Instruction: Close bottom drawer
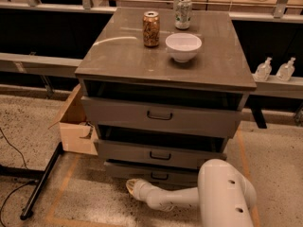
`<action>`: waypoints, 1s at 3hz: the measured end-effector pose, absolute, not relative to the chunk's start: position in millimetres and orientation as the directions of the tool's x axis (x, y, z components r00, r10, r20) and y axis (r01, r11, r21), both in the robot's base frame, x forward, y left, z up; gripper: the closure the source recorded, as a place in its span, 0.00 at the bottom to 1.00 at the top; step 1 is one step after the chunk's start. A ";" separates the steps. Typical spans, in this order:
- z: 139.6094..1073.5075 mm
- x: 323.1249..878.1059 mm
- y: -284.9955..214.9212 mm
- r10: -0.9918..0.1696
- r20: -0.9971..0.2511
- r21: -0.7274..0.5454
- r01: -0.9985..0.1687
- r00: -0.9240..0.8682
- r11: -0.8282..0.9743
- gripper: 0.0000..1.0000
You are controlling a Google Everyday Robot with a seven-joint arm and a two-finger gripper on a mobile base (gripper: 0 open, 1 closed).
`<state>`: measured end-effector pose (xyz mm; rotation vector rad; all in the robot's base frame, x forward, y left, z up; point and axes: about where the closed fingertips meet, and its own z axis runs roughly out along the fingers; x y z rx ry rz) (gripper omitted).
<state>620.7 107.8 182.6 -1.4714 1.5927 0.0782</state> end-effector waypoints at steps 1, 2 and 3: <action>182.5 620.6 108.7 -0.748 -0.645 -0.518 -0.808 0.156 0.279 0.15; 182.5 620.4 110.1 -0.747 -0.646 -0.518 -0.809 0.156 0.278 0.00; 182.5 620.4 110.1 -0.747 -0.646 -0.518 -0.809 0.156 0.278 0.00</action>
Offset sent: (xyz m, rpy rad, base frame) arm -0.0001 0.0008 0.0000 0.0007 0.0002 0.0004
